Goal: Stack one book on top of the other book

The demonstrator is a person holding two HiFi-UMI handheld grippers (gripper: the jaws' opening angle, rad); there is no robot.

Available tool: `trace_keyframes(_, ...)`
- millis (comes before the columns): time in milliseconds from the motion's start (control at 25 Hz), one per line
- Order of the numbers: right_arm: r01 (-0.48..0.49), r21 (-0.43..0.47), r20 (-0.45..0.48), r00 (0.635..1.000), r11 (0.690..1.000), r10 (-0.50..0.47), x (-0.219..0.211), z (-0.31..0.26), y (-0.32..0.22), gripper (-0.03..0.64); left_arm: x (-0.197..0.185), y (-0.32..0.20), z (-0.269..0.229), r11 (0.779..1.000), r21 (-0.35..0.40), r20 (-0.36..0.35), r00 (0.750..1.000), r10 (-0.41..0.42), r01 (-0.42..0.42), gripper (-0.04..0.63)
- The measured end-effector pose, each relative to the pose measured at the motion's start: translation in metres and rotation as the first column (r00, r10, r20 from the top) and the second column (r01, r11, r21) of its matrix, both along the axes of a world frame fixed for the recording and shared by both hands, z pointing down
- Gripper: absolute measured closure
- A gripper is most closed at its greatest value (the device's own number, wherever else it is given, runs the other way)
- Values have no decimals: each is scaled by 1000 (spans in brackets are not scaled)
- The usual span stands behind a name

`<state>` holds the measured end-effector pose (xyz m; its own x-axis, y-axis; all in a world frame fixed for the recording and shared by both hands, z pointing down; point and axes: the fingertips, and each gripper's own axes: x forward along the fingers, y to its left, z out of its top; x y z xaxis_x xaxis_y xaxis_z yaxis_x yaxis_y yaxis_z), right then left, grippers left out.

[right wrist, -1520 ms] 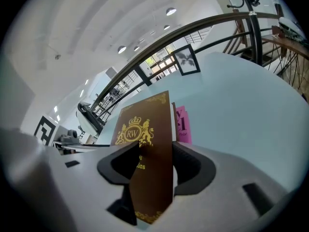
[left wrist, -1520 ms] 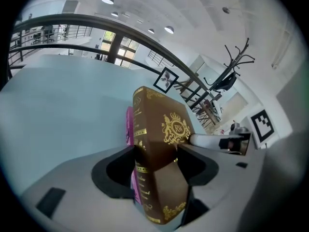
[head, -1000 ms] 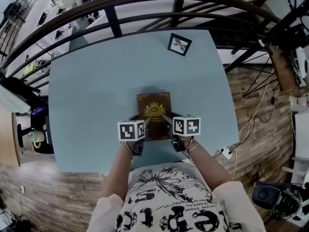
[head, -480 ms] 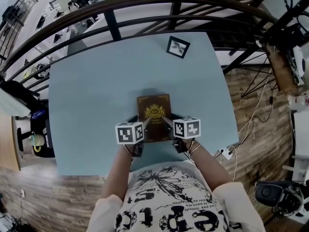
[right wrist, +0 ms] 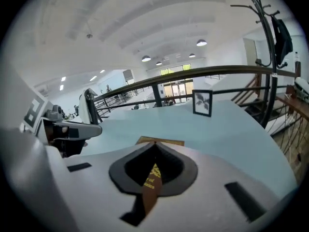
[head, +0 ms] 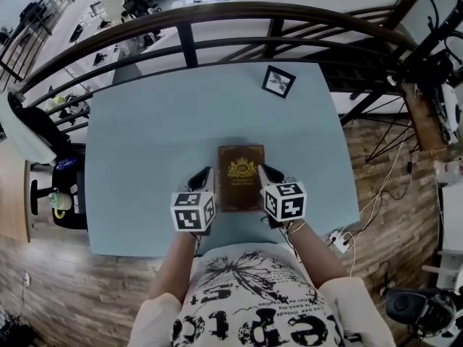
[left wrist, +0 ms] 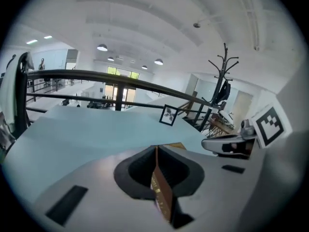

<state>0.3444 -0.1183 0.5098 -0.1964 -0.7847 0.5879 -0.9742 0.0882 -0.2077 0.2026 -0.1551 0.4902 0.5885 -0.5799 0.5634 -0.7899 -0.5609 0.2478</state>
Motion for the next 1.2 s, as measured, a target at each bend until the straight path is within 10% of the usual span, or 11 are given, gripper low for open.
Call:
trace_keyframes(280, 150, 239, -81, 988, 959, -134, -46, -77, -4, 623, -30, 0, -90, 973, 232, -46, 999, -1, 12, 578)
trace_keyframes(520, 177, 507, -95, 984, 844, -149, -75, -166, -11, 624, -63, 9, -191, 835, 550, -125, 989, 80, 2, 580)
trace_keyframes(760, 178, 640, -123, 984, 747, -129, -101, -220, -11, 624, -108, 11, -241, 751, 656, -176, 983, 56, 74, 580)
trace_keyframes(1200, 221, 658, -184, 974, 720, -130, -127, -229, -17, 626, -143, -3, -243, 744, 659, -193, 981, 23, 112, 579)
